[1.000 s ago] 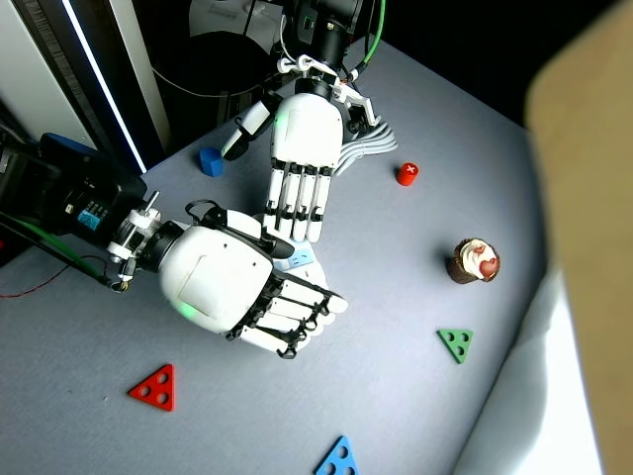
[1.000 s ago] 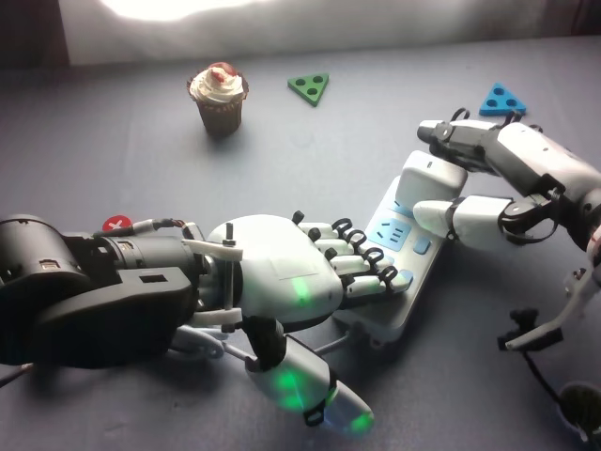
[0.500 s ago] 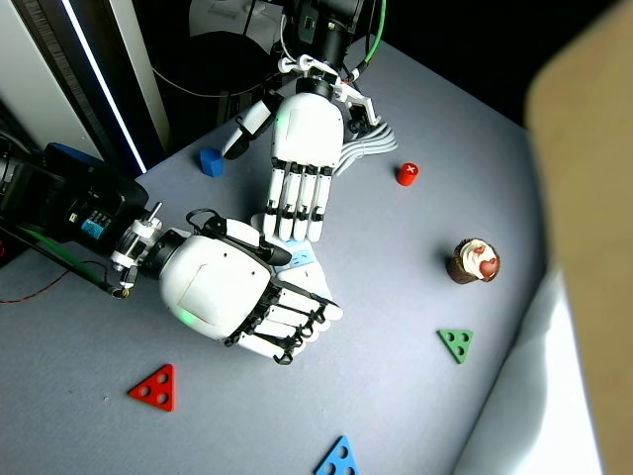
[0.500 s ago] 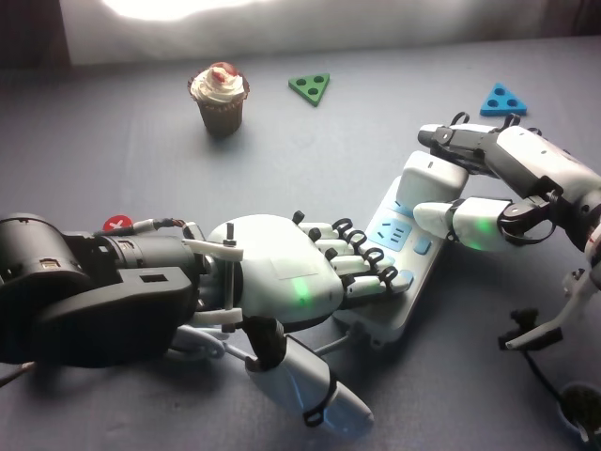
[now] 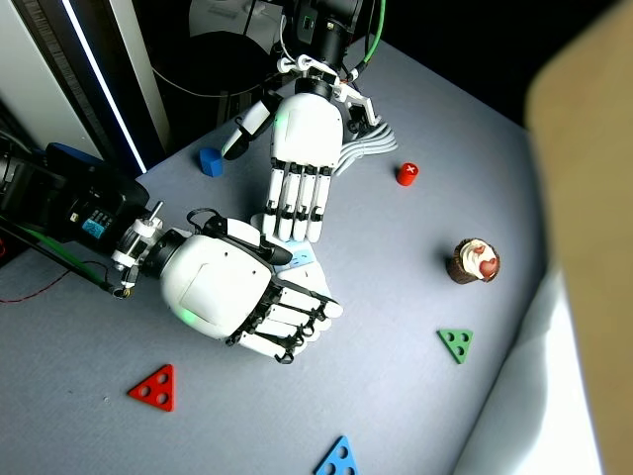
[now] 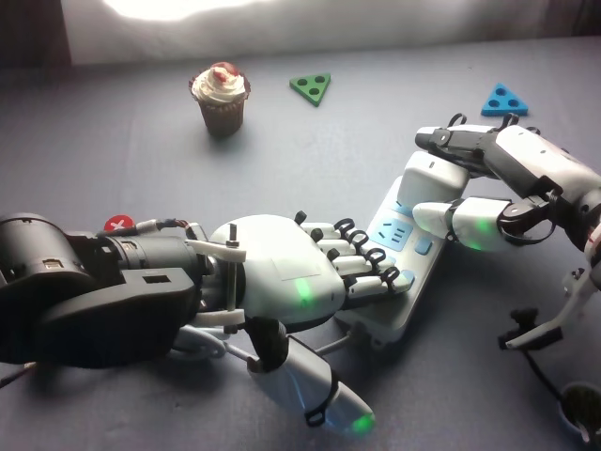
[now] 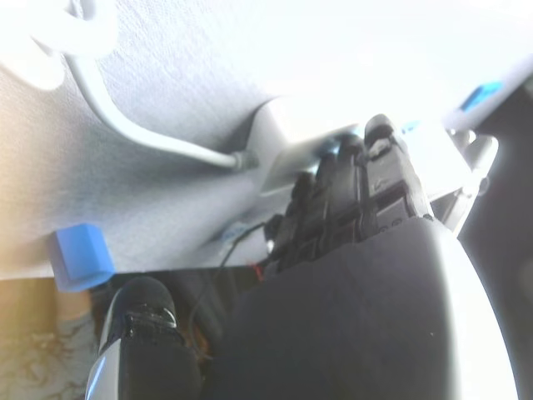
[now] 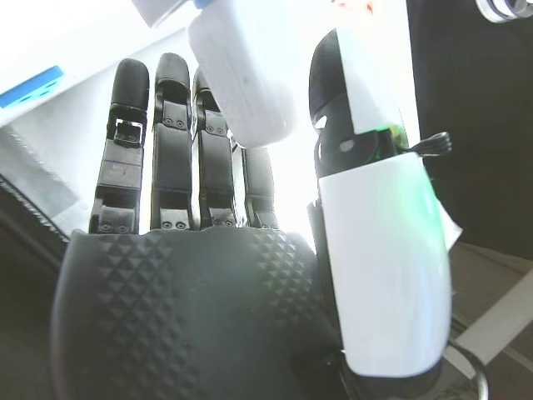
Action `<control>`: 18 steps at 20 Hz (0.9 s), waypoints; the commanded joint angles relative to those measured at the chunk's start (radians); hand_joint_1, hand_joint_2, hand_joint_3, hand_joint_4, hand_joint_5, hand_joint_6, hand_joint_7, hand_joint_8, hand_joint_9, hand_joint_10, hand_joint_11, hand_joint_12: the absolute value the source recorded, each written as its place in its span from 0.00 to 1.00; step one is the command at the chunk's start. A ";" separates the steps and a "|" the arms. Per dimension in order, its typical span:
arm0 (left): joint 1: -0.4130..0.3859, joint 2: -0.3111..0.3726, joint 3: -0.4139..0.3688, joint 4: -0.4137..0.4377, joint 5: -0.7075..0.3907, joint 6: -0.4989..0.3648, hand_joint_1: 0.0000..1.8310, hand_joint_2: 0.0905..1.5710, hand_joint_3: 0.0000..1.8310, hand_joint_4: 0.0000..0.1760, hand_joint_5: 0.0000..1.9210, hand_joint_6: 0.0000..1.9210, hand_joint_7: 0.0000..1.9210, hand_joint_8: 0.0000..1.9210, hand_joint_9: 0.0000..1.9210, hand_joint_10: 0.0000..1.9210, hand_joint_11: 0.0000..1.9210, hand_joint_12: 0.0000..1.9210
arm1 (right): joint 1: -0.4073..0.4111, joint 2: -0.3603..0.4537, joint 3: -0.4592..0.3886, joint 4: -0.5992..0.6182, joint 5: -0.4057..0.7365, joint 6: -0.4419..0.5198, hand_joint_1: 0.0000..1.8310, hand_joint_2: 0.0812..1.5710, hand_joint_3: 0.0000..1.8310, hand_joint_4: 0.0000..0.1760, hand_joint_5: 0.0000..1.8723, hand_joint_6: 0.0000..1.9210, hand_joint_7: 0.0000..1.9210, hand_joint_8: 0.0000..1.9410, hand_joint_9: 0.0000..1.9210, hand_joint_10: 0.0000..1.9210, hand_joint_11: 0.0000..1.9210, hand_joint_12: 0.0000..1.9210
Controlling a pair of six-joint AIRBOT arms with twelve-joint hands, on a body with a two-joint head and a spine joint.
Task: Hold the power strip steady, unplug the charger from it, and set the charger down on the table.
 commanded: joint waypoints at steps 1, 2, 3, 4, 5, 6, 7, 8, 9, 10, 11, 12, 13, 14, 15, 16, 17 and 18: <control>-0.002 -0.008 0.002 0.003 -0.023 0.002 0.00 0.61 0.00 0.00 0.00 0.00 0.01 0.00 0.00 0.00 0.00 0.00 | -0.002 0.009 0.003 -0.048 0.097 0.015 0.58 0.70 0.00 0.00 0.23 0.00 0.25 0.00 0.26 0.00 0.09 0.39; -0.003 -0.009 0.002 0.003 -0.023 0.002 0.00 0.62 0.00 0.00 0.00 0.00 0.01 0.00 0.00 0.00 0.00 0.00 | -0.002 0.009 0.002 -0.048 0.097 0.015 0.57 0.70 0.00 0.00 0.23 0.00 0.25 0.00 0.26 0.00 0.09 0.39; -0.003 -0.010 0.003 0.003 -0.023 0.002 0.00 0.62 0.00 0.00 0.00 0.00 0.01 0.00 0.00 0.00 0.00 0.00 | -0.002 0.009 0.002 -0.048 0.097 0.015 0.57 0.70 0.00 0.00 0.24 0.00 0.26 0.00 0.27 0.00 0.09 0.39; -0.003 -0.010 0.003 0.003 -0.023 0.002 0.00 0.61 0.00 0.00 0.00 0.00 0.01 0.00 0.01 0.00 0.00 0.00 | -0.002 0.009 0.003 -0.048 0.097 0.015 0.58 0.70 0.00 0.00 0.24 0.00 0.26 0.00 0.27 0.00 0.09 0.39; -0.003 -0.011 0.004 0.003 -0.023 0.002 0.00 0.61 0.00 0.00 0.00 0.00 0.02 0.00 0.01 0.00 0.00 0.00 | -0.002 0.010 0.004 -0.048 0.097 0.015 0.57 0.71 0.00 0.00 0.23 0.00 0.25 0.00 0.26 0.00 0.08 0.39; -0.003 -0.011 0.004 0.003 -0.023 0.002 0.00 0.61 0.00 0.00 0.00 0.00 0.01 0.00 0.01 0.00 0.00 0.00 | -0.002 0.010 0.005 -0.048 0.098 0.015 0.57 0.71 0.00 0.00 0.23 0.00 0.25 0.00 0.26 0.00 0.09 0.40; -0.003 -0.011 0.004 0.003 -0.022 0.002 0.00 0.61 0.00 0.00 0.00 0.00 0.01 0.00 0.01 0.00 0.00 0.00 | -0.002 0.010 0.006 -0.048 0.099 0.015 0.58 0.71 0.00 0.00 0.24 0.00 0.26 0.00 0.27 0.00 0.09 0.40; -0.003 -0.011 0.004 0.003 -0.021 0.002 0.00 0.61 0.00 0.00 0.00 0.00 0.02 0.00 0.01 0.00 0.00 0.00 | -0.002 0.010 0.007 -0.048 0.100 0.015 0.58 0.70 0.00 0.00 0.25 0.01 0.27 0.01 0.28 0.01 0.09 0.40; -0.003 -0.011 0.004 0.003 -0.021 0.002 0.00 0.61 0.00 0.00 0.00 0.00 0.01 0.00 0.01 0.00 0.00 0.00 | -0.002 0.010 0.007 -0.048 0.101 0.015 0.58 0.70 0.00 0.00 0.25 0.01 0.27 0.01 0.28 0.01 0.10 0.40; -0.003 -0.011 0.004 0.003 -0.021 0.002 0.00 0.61 0.00 0.00 0.00 0.00 0.01 0.00 0.00 0.00 0.00 0.00 | -0.002 0.010 0.008 -0.048 0.102 0.015 0.60 0.69 0.00 0.00 0.27 0.00 0.29 0.00 0.30 0.01 0.11 0.40; -0.003 -0.010 0.004 0.003 -0.021 0.002 0.00 0.61 0.00 0.00 0.01 0.00 0.02 0.00 0.01 0.00 0.00 0.00 | -0.002 0.010 0.010 -0.048 0.102 0.015 0.62 0.68 0.00 0.00 0.33 0.00 0.34 0.00 0.36 0.00 0.18 0.40; -0.003 -0.010 0.004 0.003 -0.020 0.002 0.00 0.61 0.00 0.00 0.01 0.00 0.02 0.00 0.01 0.00 0.00 0.00 | -0.002 0.010 0.011 -0.048 0.102 0.015 0.62 0.68 0.00 0.00 0.33 0.00 0.34 0.00 0.36 0.00 0.18 0.40; -0.004 -0.010 0.004 0.003 -0.020 0.002 0.00 0.62 0.00 0.00 0.00 0.00 0.01 0.00 0.00 0.00 0.00 0.00 | -0.002 0.009 0.012 -0.048 0.102 0.015 0.65 0.69 0.00 0.00 0.39 0.00 0.41 0.01 0.44 0.01 0.27 0.41; -0.004 -0.010 0.004 0.003 -0.019 0.002 0.00 0.62 0.00 0.00 0.00 0.00 0.01 0.00 0.00 0.00 0.00 0.00 | -0.002 0.009 0.012 -0.048 0.102 0.015 0.68 0.70 0.00 0.00 0.43 0.00 0.46 0.01 0.49 0.01 0.33 0.42; -0.005 -0.010 0.004 0.003 -0.017 0.002 0.00 0.61 0.00 0.00 0.00 0.00 0.01 0.00 0.00 0.00 0.00 0.00 | -0.002 0.009 0.013 -0.048 0.102 0.015 0.74 0.67 0.00 0.00 0.48 0.40 0.56 0.28 0.57 0.37 0.44 0.41; -0.005 -0.009 0.004 0.003 -0.017 0.002 0.00 0.61 0.00 0.00 0.00 0.00 0.01 0.00 0.00 0.00 0.00 0.00 | -0.002 0.009 0.013 -0.048 0.102 0.015 0.76 0.68 0.00 0.00 0.47 0.52 0.54 0.41 0.54 0.55 0.48 0.45; -0.006 -0.009 0.004 0.003 -0.017 0.002 0.00 0.61 0.00 0.00 0.00 0.00 0.01 0.00 0.00 0.00 0.00 0.00 | -0.002 0.009 0.013 -0.048 0.102 0.015 0.76 0.68 0.00 0.00 0.47 0.52 0.54 0.41 0.54 0.55 0.48 0.45; -0.006 -0.009 0.004 0.003 -0.016 0.002 0.00 0.61 0.00 0.00 0.00 0.00 0.01 0.00 0.00 0.00 0.00 0.00 | -0.002 0.009 0.013 -0.048 0.102 0.015 0.76 0.68 0.00 0.00 0.48 0.51 0.55 0.40 0.54 0.57 0.47 0.48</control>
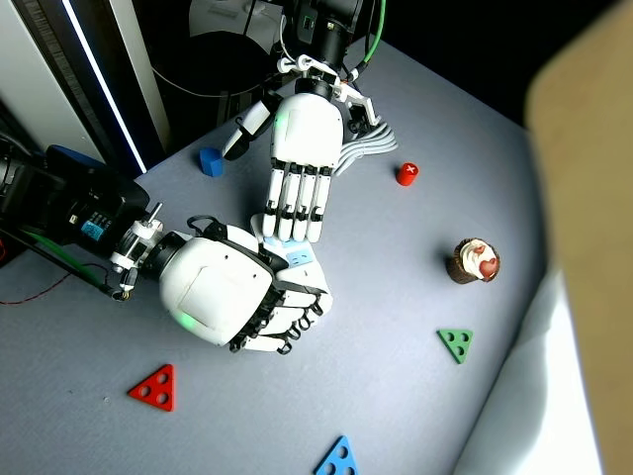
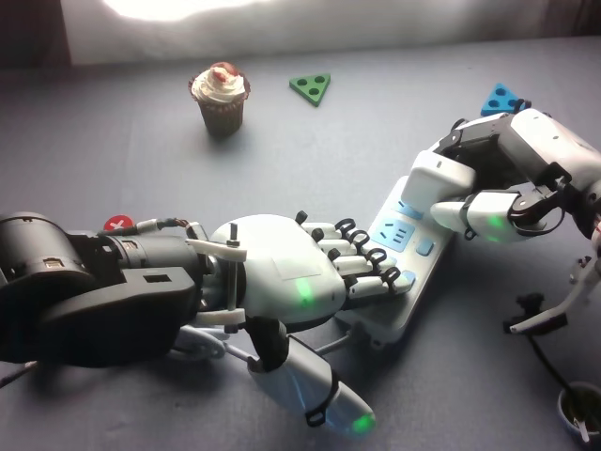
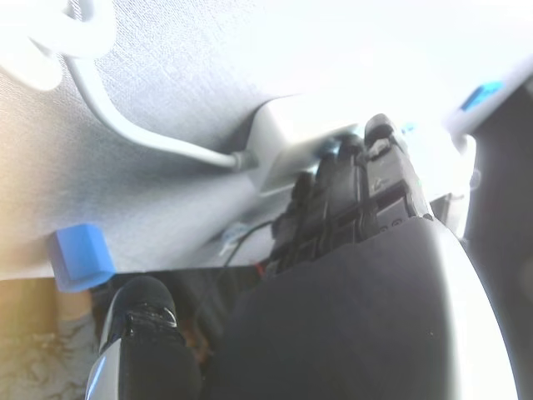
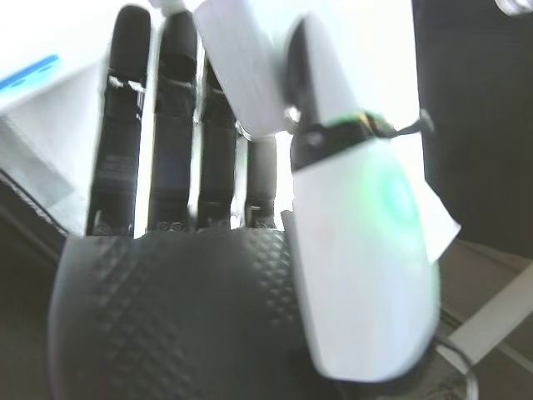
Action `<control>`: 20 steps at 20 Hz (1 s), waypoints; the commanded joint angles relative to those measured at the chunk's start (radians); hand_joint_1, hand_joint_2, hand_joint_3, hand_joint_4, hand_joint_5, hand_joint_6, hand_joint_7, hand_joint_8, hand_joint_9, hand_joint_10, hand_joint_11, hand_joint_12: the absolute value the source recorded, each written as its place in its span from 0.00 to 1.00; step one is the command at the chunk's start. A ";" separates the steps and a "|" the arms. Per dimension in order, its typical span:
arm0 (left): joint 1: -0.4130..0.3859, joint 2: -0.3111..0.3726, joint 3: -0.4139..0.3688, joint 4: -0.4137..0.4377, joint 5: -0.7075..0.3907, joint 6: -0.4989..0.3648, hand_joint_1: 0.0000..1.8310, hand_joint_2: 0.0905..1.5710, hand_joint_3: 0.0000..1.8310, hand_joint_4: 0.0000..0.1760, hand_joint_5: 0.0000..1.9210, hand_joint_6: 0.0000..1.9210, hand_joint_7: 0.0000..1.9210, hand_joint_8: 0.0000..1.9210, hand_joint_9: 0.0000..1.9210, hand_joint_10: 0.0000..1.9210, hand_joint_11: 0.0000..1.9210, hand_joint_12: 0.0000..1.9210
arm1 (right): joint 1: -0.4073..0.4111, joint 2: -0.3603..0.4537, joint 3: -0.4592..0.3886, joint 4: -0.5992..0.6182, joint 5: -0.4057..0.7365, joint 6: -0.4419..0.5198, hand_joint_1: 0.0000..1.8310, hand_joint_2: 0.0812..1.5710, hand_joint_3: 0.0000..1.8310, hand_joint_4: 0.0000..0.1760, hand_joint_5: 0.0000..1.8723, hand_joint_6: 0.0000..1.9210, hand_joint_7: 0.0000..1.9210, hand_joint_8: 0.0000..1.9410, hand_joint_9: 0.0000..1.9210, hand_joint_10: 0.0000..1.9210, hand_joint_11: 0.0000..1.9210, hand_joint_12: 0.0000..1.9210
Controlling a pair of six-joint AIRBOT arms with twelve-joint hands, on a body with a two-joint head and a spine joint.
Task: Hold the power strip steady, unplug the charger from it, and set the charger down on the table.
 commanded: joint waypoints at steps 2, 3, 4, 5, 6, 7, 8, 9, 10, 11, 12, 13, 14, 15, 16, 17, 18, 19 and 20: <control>-0.004 -0.006 0.003 0.002 -0.020 0.002 0.00 0.61 0.00 0.00 0.00 0.00 0.02 0.00 0.01 0.00 0.00 0.00 | -0.002 0.009 -0.001 -0.041 0.064 0.015 0.76 0.67 0.00 0.00 0.49 0.50 0.55 0.38 0.55 0.56 0.46 0.49; -0.006 -0.005 0.003 0.002 -0.018 0.002 0.00 0.61 0.00 0.00 0.01 0.00 0.03 0.01 0.02 0.01 0.00 0.00 | -0.002 0.009 0.000 -0.041 0.064 0.015 0.76 0.67 0.00 0.00 0.51 0.49 0.56 0.38 0.55 0.55 0.46 0.50; -0.006 -0.005 0.003 0.002 -0.018 0.002 0.00 0.61 0.00 0.00 0.01 0.00 0.03 0.01 0.02 0.01 0.00 0.00 | -0.002 0.009 0.000 -0.041 0.064 0.015 0.76 0.67 0.00 0.00 0.51 0.49 0.56 0.38 0.55 0.55 0.46 0.50; -0.008 -0.004 0.003 0.002 -0.015 0.002 0.00 0.61 0.00 0.00 0.01 0.00 0.03 0.01 0.02 0.01 0.01 0.00 | -0.002 0.010 0.000 -0.041 0.064 0.017 0.76 0.67 0.00 0.00 0.51 0.49 0.56 0.36 0.56 0.54 0.47 0.49; -0.009 -0.004 0.003 0.002 -0.013 0.002 0.00 0.61 0.00 0.00 0.01 0.00 0.03 0.00 0.02 0.00 0.01 0.00 | -0.002 0.011 0.000 -0.042 0.064 0.017 0.76 0.67 0.00 0.00 0.50 0.50 0.56 0.36 0.56 0.53 0.47 0.49; -0.010 -0.004 0.003 0.002 -0.012 0.002 0.00 0.61 0.00 0.00 0.00 0.00 0.02 0.00 0.01 0.00 0.00 0.00 | -0.002 0.010 0.001 -0.042 0.065 0.017 0.76 0.67 0.00 0.00 0.49 0.51 0.55 0.38 0.55 0.54 0.47 0.49; -0.010 -0.004 0.003 0.002 -0.011 0.002 0.00 0.61 0.00 0.00 0.00 0.00 0.02 0.00 0.01 0.00 0.00 0.00 | -0.002 0.010 0.001 -0.042 0.072 0.017 0.76 0.67 0.00 0.00 0.49 0.51 0.55 0.38 0.55 0.54 0.47 0.49; -0.010 -0.004 0.003 0.002 -0.011 0.002 0.00 0.61 0.00 0.00 0.00 0.00 0.02 0.00 0.01 0.00 0.00 0.00 | -0.002 0.010 0.002 -0.053 0.091 0.017 0.76 0.67 0.00 0.00 0.50 0.49 0.56 0.37 0.56 0.54 0.48 0.48; -0.010 -0.004 0.003 0.002 -0.011 0.002 0.00 0.61 0.00 0.00 0.00 0.00 0.02 0.00 0.01 0.00 0.00 0.00 | 0.001 0.012 0.002 -0.067 0.099 0.017 0.76 0.67 0.00 0.00 0.50 0.49 0.56 0.37 0.56 0.54 0.48 0.48; -0.010 -0.004 0.003 0.002 -0.011 0.002 0.00 0.61 0.00 0.00 0.01 0.00 0.02 0.00 0.02 0.00 0.01 0.00 | 0.004 0.015 0.002 -0.070 0.099 0.017 0.76 0.67 0.00 0.00 0.50 0.49 0.56 0.37 0.56 0.54 0.48 0.48; -0.011 -0.004 0.003 0.002 -0.011 0.002 0.00 0.62 0.00 0.00 0.00 0.00 0.02 0.00 0.02 0.00 0.01 0.00 | 0.008 0.017 0.002 -0.070 0.099 0.017 0.76 0.67 0.00 0.00 0.50 0.49 0.57 0.36 0.56 0.54 0.48 0.48; -0.011 -0.004 0.003 0.002 -0.011 0.002 0.00 0.62 0.00 0.00 0.00 0.00 0.02 0.00 0.01 0.00 0.00 0.00 | 0.015 0.022 0.002 -0.070 0.099 0.017 0.76 0.67 0.00 0.00 0.50 0.49 0.57 0.36 0.56 0.54 0.48 0.48; -0.012 -0.004 0.003 0.002 -0.010 0.002 0.00 0.61 0.00 0.00 0.00 0.00 0.02 0.00 0.01 0.00 0.00 0.00 | 0.022 0.026 0.002 -0.070 0.100 0.017 0.76 0.67 0.00 0.00 0.50 0.49 0.57 0.36 0.56 0.54 0.48 0.48; -0.012 -0.004 0.004 0.002 -0.010 0.002 0.00 0.62 0.00 0.00 0.01 0.00 0.02 0.00 0.02 0.00 0.00 0.00 | 0.030 0.032 0.001 -0.070 0.100 0.017 0.76 0.67 0.00 0.00 0.50 0.50 0.57 0.35 0.56 0.53 0.48 0.48; -0.013 -0.004 0.004 0.002 -0.010 0.002 0.00 0.62 0.00 0.00 0.01 0.00 0.02 0.00 0.02 0.00 0.00 0.00 | 0.035 0.036 0.000 -0.070 0.100 0.017 0.76 0.67 0.00 0.00 0.50 0.50 0.57 0.35 0.56 0.53 0.48 0.48; -0.013 -0.004 0.004 0.002 -0.010 0.002 0.00 0.61 0.00 0.00 0.01 0.00 0.03 0.00 0.02 0.00 0.01 0.00 | 0.042 0.043 -0.002 -0.070 0.100 0.017 0.76 0.67 0.00 0.00 0.49 0.51 0.56 0.36 0.56 0.53 0.48 0.47; -0.014 -0.004 0.004 0.002 -0.010 0.002 0.00 0.61 0.00 0.00 0.01 0.00 0.03 0.00 0.02 0.00 0.01 0.00 | 0.049 0.049 -0.004 -0.070 0.100 0.017 0.76 0.67 0.00 0.00 0.49 0.50 0.57 0.35 0.56 0.53 0.48 0.47; -0.014 -0.004 0.004 0.002 -0.009 0.002 0.00 0.61 0.00 0.00 0.01 0.00 0.03 0.00 0.02 0.00 0.01 0.00 | 0.059 0.058 -0.008 -0.075 0.100 0.017 0.76 0.67 0.00 0.00 0.49 0.50 0.57 0.35 0.56 0.53 0.48 0.47; -0.015 -0.004 0.004 0.002 -0.009 0.002 0.00 0.61 0.00 0.00 0.00 0.00 0.02 0.00 0.01 0.00 0.00 0.00 | 0.070 0.068 -0.013 -0.081 0.100 0.017 0.76 0.67 0.00 0.00 0.49 0.51 0.56 0.36 0.56 0.54 0.48 0.47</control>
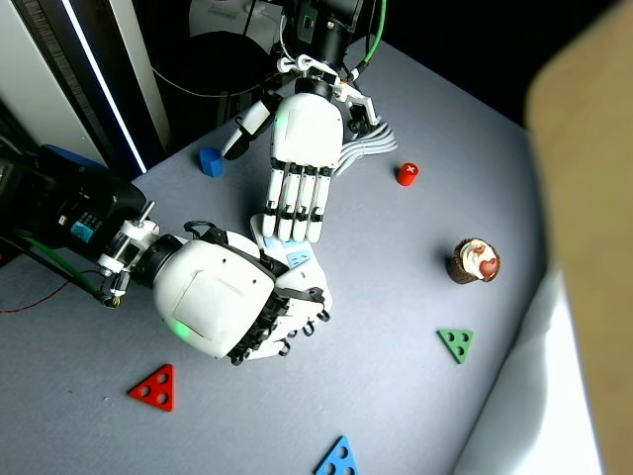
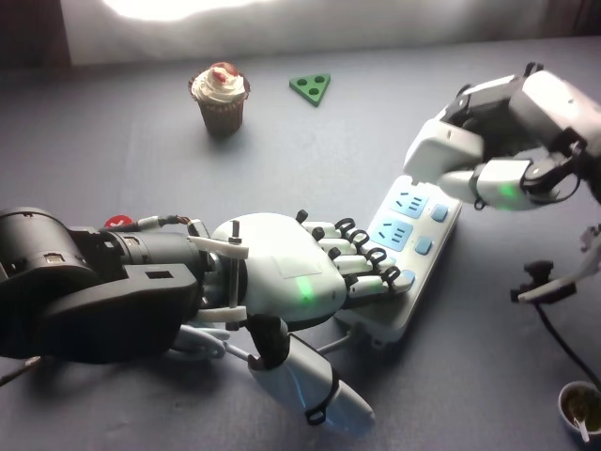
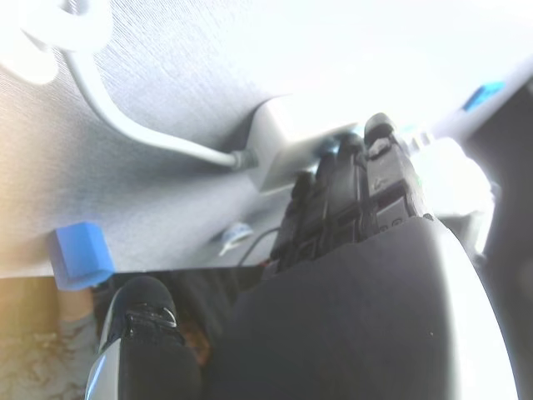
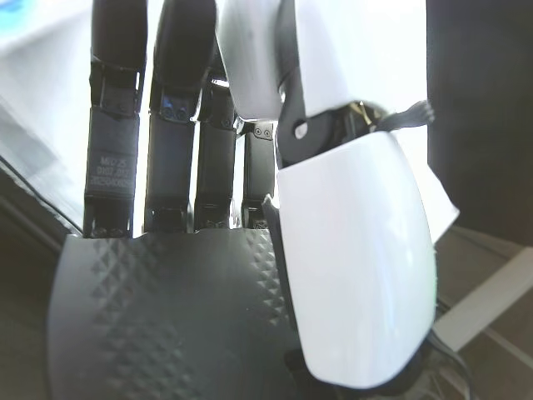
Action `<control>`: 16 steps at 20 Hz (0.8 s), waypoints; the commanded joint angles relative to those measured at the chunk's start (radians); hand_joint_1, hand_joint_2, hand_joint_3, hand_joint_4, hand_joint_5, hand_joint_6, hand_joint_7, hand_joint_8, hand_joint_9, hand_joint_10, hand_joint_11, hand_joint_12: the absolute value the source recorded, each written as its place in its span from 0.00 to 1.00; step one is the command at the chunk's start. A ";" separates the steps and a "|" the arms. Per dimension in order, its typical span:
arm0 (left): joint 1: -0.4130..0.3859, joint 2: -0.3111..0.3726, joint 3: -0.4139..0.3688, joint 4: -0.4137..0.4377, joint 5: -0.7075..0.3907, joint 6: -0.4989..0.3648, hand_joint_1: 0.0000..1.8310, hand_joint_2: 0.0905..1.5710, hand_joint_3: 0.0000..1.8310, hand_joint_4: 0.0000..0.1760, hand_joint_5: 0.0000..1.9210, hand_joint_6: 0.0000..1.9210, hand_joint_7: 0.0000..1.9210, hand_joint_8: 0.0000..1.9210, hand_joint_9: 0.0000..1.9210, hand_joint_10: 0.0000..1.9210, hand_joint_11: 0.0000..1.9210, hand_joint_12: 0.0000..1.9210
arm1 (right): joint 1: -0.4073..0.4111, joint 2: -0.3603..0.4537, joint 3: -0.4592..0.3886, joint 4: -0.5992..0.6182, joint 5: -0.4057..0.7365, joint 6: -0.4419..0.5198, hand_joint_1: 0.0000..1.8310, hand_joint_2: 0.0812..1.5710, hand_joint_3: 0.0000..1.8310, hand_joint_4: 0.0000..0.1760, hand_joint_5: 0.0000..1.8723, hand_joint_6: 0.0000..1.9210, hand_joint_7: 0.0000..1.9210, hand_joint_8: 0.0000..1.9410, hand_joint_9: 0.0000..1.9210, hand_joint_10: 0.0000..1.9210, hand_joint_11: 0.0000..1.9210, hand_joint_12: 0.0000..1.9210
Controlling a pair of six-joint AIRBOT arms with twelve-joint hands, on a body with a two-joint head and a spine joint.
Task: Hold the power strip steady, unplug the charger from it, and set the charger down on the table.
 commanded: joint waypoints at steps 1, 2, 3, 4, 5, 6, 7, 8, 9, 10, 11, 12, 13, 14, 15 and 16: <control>-0.002 -0.004 0.004 0.002 -0.029 0.002 0.00 0.61 0.00 0.00 0.00 0.00 0.02 0.00 0.01 0.00 0.00 0.00 | 0.016 0.022 -0.005 -0.051 0.105 0.016 0.76 0.67 0.00 0.00 0.49 0.51 0.56 0.36 0.56 0.54 0.48 0.47; -0.002 -0.004 0.004 0.002 -0.029 0.002 0.00 0.62 0.00 0.00 0.00 0.00 0.01 0.00 0.00 0.00 0.00 0.00 | 0.023 0.037 -0.015 -0.060 0.103 0.016 0.76 0.67 0.00 0.00 0.48 0.51 0.56 0.37 0.56 0.53 0.49 0.47; -0.003 -0.004 0.004 0.002 -0.029 0.002 0.00 0.62 0.00 0.00 0.00 0.00 0.01 0.00 0.00 0.00 0.00 0.00 | 0.023 0.049 -0.023 -0.069 0.099 0.016 0.76 0.67 0.00 0.00 0.49 0.51 0.56 0.37 0.56 0.54 0.49 0.47; -0.003 -0.004 0.004 0.002 -0.029 0.002 0.00 0.61 0.00 0.00 0.00 0.00 0.01 0.00 0.01 0.00 0.00 0.00 | 0.023 0.061 -0.031 -0.074 0.095 0.016 0.76 0.67 0.00 0.00 0.50 0.49 0.57 0.36 0.56 0.53 0.49 0.47; -0.005 -0.004 0.004 0.002 -0.029 0.002 0.00 0.61 0.00 0.00 0.00 0.00 0.02 0.00 0.01 0.00 0.00 0.00 | 0.023 0.081 -0.042 -0.075 0.083 0.016 0.76 0.66 0.00 0.00 0.50 0.48 0.58 0.35 0.57 0.52 0.49 0.46; -0.006 -0.004 0.005 0.002 -0.029 0.002 0.00 0.61 0.00 0.00 0.00 0.00 0.02 0.00 0.01 0.00 0.00 0.00 | 0.023 0.104 -0.052 -0.089 0.079 0.016 0.76 0.66 0.00 0.00 0.50 0.48 0.58 0.35 0.57 0.52 0.49 0.46; -0.007 -0.004 0.005 0.002 -0.029 0.002 0.00 0.61 0.00 0.00 0.00 0.00 0.01 0.00 0.00 0.00 0.00 0.00 | 0.023 0.122 -0.060 -0.100 0.079 0.016 0.76 0.66 0.00 0.00 0.50 0.47 0.58 0.35 0.57 0.52 0.49 0.46; -0.008 -0.005 0.005 0.002 -0.028 0.002 0.00 0.62 0.00 0.00 0.00 0.00 0.02 0.00 0.01 0.00 0.00 0.00 | 0.014 0.141 -0.070 -0.105 0.078 0.016 0.76 0.66 0.00 0.00 0.50 0.47 0.58 0.35 0.57 0.51 0.49 0.46; -0.009 -0.005 0.005 0.002 -0.028 0.002 0.00 0.62 0.00 0.00 0.00 0.00 0.02 0.00 0.01 0.00 0.00 0.00 | 0.006 0.156 -0.075 -0.111 0.077 0.016 0.76 0.66 0.00 0.00 0.50 0.49 0.57 0.36 0.57 0.52 0.49 0.46; -0.009 -0.005 0.006 0.002 -0.028 0.002 0.00 0.62 0.00 0.00 0.00 0.00 0.01 0.00 0.00 0.00 0.00 0.00 | -0.013 0.185 -0.084 -0.118 0.072 0.016 0.76 0.66 0.00 0.00 0.50 0.49 0.57 0.36 0.57 0.52 0.50 0.46; -0.009 -0.005 0.006 0.002 -0.028 0.002 0.00 0.62 0.00 0.00 0.00 0.00 0.01 0.00 0.00 0.00 0.00 0.00 | -0.032 0.212 -0.091 -0.120 0.069 0.016 0.76 0.66 0.00 0.00 0.50 0.48 0.57 0.36 0.57 0.52 0.50 0.45; -0.009 -0.006 0.005 0.002 -0.028 0.002 0.00 0.62 0.00 0.00 0.00 0.00 0.01 0.00 0.00 0.00 0.00 0.00 | -0.047 0.234 -0.095 -0.132 0.067 0.016 0.76 0.66 0.00 0.00 0.50 0.47 0.57 0.35 0.56 0.53 0.49 0.46; -0.009 -0.006 0.005 0.002 -0.028 0.002 0.00 0.62 0.00 0.00 0.00 0.00 0.01 0.00 0.00 0.00 0.00 0.00 | -0.065 0.256 -0.095 -0.167 0.066 0.015 0.76 0.66 0.00 0.00 0.50 0.47 0.57 0.35 0.56 0.53 0.49 0.46; -0.009 -0.006 0.005 0.002 -0.028 0.002 0.00 0.62 0.00 0.00 0.00 0.00 0.01 0.00 0.01 0.00 0.00 0.00 | -0.080 0.271 -0.094 -0.191 0.064 0.009 0.76 0.66 0.00 0.00 0.50 0.48 0.56 0.37 0.56 0.53 0.49 0.47; -0.009 -0.006 0.005 0.002 -0.028 0.002 0.00 0.62 0.00 0.00 0.00 0.00 0.01 0.00 0.00 0.00 0.00 0.00 | -0.095 0.285 -0.092 -0.211 0.064 0.009 0.76 0.66 0.00 0.00 0.51 0.48 0.57 0.36 0.57 0.52 0.49 0.47; -0.009 -0.006 0.006 0.002 -0.028 0.002 0.00 0.62 0.00 0.00 0.00 0.00 0.01 0.00 0.00 0.00 0.00 0.00 | -0.105 0.294 -0.085 -0.223 0.064 0.006 0.76 0.66 0.00 0.00 0.51 0.46 0.58 0.35 0.57 0.52 0.49 0.47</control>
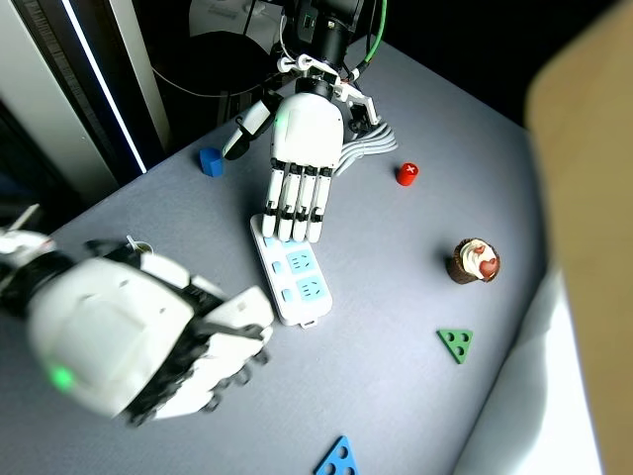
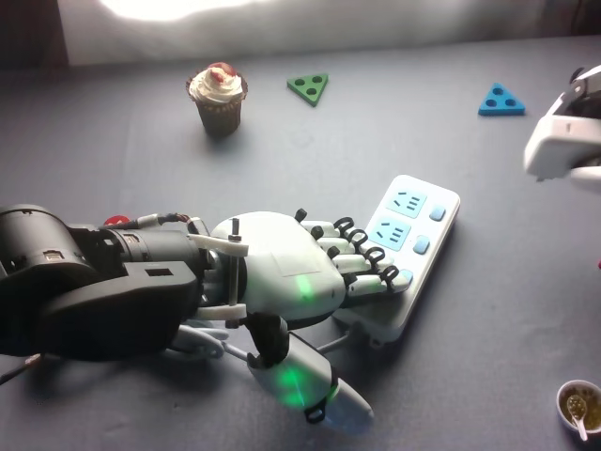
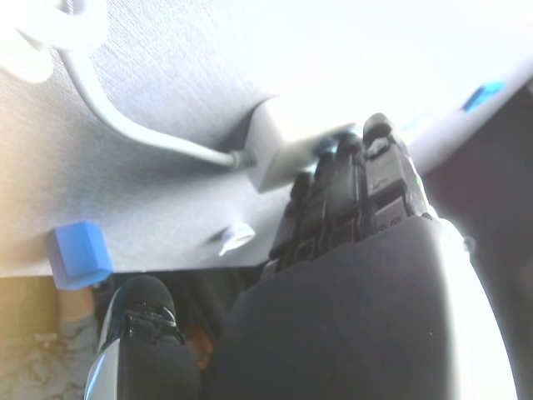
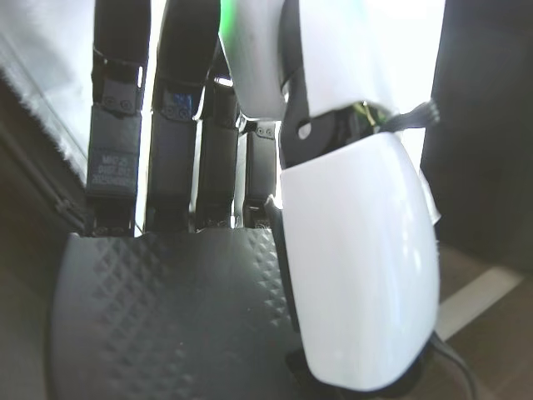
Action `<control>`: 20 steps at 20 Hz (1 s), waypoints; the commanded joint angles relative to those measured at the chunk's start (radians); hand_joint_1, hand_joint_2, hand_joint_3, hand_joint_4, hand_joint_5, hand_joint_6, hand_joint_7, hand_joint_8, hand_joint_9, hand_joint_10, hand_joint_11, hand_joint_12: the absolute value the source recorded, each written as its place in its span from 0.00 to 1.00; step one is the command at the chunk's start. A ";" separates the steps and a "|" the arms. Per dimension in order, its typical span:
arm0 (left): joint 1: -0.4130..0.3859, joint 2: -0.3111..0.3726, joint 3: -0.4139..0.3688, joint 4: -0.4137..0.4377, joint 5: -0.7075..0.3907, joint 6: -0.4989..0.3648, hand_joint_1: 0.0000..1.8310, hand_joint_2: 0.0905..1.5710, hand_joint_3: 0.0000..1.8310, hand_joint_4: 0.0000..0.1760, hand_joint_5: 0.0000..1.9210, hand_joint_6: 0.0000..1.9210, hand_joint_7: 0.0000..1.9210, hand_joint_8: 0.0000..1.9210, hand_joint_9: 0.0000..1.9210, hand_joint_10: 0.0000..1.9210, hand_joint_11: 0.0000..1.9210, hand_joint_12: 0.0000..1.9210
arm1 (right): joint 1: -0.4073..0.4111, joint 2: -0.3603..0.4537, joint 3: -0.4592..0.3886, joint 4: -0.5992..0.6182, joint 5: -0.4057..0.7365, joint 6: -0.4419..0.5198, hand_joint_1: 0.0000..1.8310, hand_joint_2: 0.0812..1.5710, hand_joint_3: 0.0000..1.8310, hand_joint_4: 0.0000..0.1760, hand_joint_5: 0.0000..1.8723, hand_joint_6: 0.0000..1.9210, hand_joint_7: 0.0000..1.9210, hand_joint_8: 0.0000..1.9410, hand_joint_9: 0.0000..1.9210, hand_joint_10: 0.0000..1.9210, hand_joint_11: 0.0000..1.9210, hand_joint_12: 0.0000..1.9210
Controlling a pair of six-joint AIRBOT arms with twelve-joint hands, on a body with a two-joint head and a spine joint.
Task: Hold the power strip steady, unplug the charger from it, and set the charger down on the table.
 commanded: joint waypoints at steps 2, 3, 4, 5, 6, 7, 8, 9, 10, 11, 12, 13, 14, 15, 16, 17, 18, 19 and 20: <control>-0.004 -0.005 0.005 0.002 -0.035 0.002 0.00 0.62 0.00 0.00 0.00 0.00 0.01 0.00 0.00 0.00 0.00 0.00 | -0.007 0.020 0.021 -0.094 0.100 -0.011 0.76 0.66 0.00 0.00 0.51 0.48 0.57 0.35 0.56 0.53 0.48 0.48; -0.004 -0.005 0.004 0.002 -0.035 0.002 0.00 0.62 0.00 0.00 0.00 0.00 0.01 0.00 0.00 0.00 0.00 0.00 | -0.013 0.023 0.025 -0.132 0.094 -0.034 0.76 0.66 0.00 0.00 0.51 0.47 0.57 0.36 0.57 0.52 0.48 0.48; -0.004 -0.005 0.004 0.002 -0.035 0.002 0.00 0.62 0.00 0.00 0.00 0.00 0.02 0.00 0.01 0.00 0.00 0.00 | -0.020 0.026 0.026 -0.168 0.090 -0.044 0.76 0.66 0.00 0.00 0.51 0.47 0.57 0.36 0.56 0.53 0.48 0.48; -0.004 -0.005 0.004 0.001 -0.035 0.002 0.00 0.62 0.00 0.00 0.00 0.00 0.02 0.00 0.01 0.00 0.00 0.00 | -0.029 0.028 0.028 -0.210 0.090 -0.060 0.76 0.66 0.00 0.00 0.51 0.47 0.57 0.36 0.56 0.53 0.48 0.48; -0.005 -0.005 0.004 0.001 -0.035 0.002 0.00 0.62 0.00 0.00 0.00 0.00 0.01 0.00 0.00 0.00 0.00 0.00 | -0.040 0.028 0.029 -0.238 0.090 -0.075 0.76 0.67 0.00 0.00 0.50 0.48 0.57 0.36 0.56 0.53 0.48 0.47; -0.005 -0.005 0.004 0.001 -0.035 0.002 0.00 0.62 0.00 0.00 0.00 0.00 0.01 0.00 0.00 0.00 0.00 0.00 | -0.047 0.027 0.029 -0.248 0.090 -0.099 0.76 0.67 0.00 0.00 0.49 0.49 0.57 0.37 0.56 0.54 0.48 0.47; -0.005 -0.005 0.004 0.001 -0.035 0.002 0.00 0.62 0.00 0.00 0.00 0.00 0.01 0.00 0.00 0.00 0.00 0.00 | -0.050 0.024 0.029 -0.250 0.090 -0.127 0.76 0.67 0.00 0.00 0.49 0.49 0.56 0.37 0.56 0.54 0.48 0.47; -0.005 -0.005 0.004 0.001 -0.035 0.002 0.00 0.62 0.00 0.00 0.00 0.00 0.02 0.00 0.01 0.00 0.00 0.00 | -0.051 0.021 0.032 -0.251 0.090 -0.148 0.76 0.67 0.00 0.00 0.49 0.49 0.56 0.37 0.56 0.54 0.48 0.47; -0.005 -0.004 0.004 0.000 -0.035 0.002 0.00 0.62 0.00 0.00 0.00 0.00 0.02 0.00 0.01 0.00 0.00 0.00 | -0.052 0.019 0.036 -0.251 0.088 -0.156 0.76 0.67 0.00 0.00 0.49 0.49 0.56 0.37 0.56 0.54 0.48 0.47; -0.005 -0.004 0.004 0.000 -0.035 0.002 0.00 0.62 0.00 0.00 0.00 0.00 0.02 0.00 0.01 0.00 0.00 0.00 | -0.056 0.019 0.044 -0.255 0.078 -0.172 0.76 0.67 0.00 0.00 0.49 0.49 0.56 0.37 0.56 0.54 0.48 0.47; -0.006 -0.004 0.004 0.000 -0.035 0.002 0.00 0.62 0.00 0.00 0.00 0.00 0.02 0.00 0.01 0.00 0.00 0.00 | -0.059 0.018 0.052 -0.270 0.067 -0.190 0.76 0.67 0.00 0.00 0.49 0.49 0.56 0.37 0.56 0.54 0.48 0.47; -0.006 -0.004 0.004 0.000 -0.035 0.002 0.00 0.62 0.00 0.00 0.00 0.00 0.02 0.00 0.01 0.00 0.00 0.00 | -0.063 0.016 0.062 -0.292 0.064 -0.213 0.76 0.67 0.00 0.00 0.49 0.49 0.56 0.37 0.56 0.54 0.48 0.47; -0.007 -0.003 0.004 -0.001 -0.035 0.002 0.00 0.62 0.00 0.00 0.00 0.00 0.01 0.00 0.00 0.00 0.00 0.00 | -0.067 0.012 0.073 -0.323 0.064 -0.226 0.76 0.67 0.00 0.00 0.49 0.49 0.56 0.38 0.56 0.54 0.48 0.48; -0.007 -0.003 0.004 -0.001 -0.034 0.002 0.00 0.62 0.00 0.00 0.00 0.00 0.01 0.00 0.00 0.00 0.00 0.00 | -0.069 0.009 0.086 -0.366 0.064 -0.237 0.76 0.67 0.00 0.00 0.49 0.49 0.56 0.38 0.56 0.54 0.48 0.48; -0.008 -0.003 0.004 -0.001 -0.034 0.002 0.00 0.62 0.00 0.00 0.00 0.00 0.01 0.00 0.00 0.00 0.00 0.00 | -0.069 0.009 0.095 -0.388 0.064 -0.245 0.76 0.67 0.00 0.00 0.49 0.49 0.57 0.37 0.56 0.54 0.48 0.48; -0.008 -0.003 0.004 -0.002 -0.034 0.002 0.00 0.62 0.00 0.00 0.00 0.00 0.01 0.00 0.00 0.00 0.00 0.00 | -0.069 0.009 0.103 -0.413 0.064 -0.251 0.76 0.67 0.00 0.00 0.49 0.49 0.56 0.37 0.56 0.53 0.48 0.48; -0.009 -0.002 0.004 -0.002 -0.033 0.002 0.00 0.62 0.00 0.00 0.00 0.00 0.01 0.00 0.00 0.00 0.00 0.00 | -0.068 0.011 0.115 -0.462 0.065 -0.278 0.76 0.67 0.00 0.00 0.49 0.49 0.57 0.36 0.57 0.52 0.49 0.48; -0.009 -0.002 0.004 -0.002 -0.032 0.002 0.00 0.61 0.00 0.00 0.00 0.00 0.01 0.00 0.00 0.00 0.00 0.00 | -0.068 0.012 0.119 -0.493 0.065 -0.300 0.76 0.67 0.00 0.00 0.49 0.50 0.56 0.37 0.57 0.52 0.49 0.48; -0.009 -0.002 0.004 -0.002 -0.031 0.002 0.00 0.61 0.00 0.00 0.00 0.00 0.01 0.00 0.00 0.00 0.00 0.00 | -0.069 0.012 0.122 -0.518 0.064 -0.317 0.76 0.67 0.00 0.00 0.49 0.51 0.56 0.37 0.57 0.52 0.49 0.48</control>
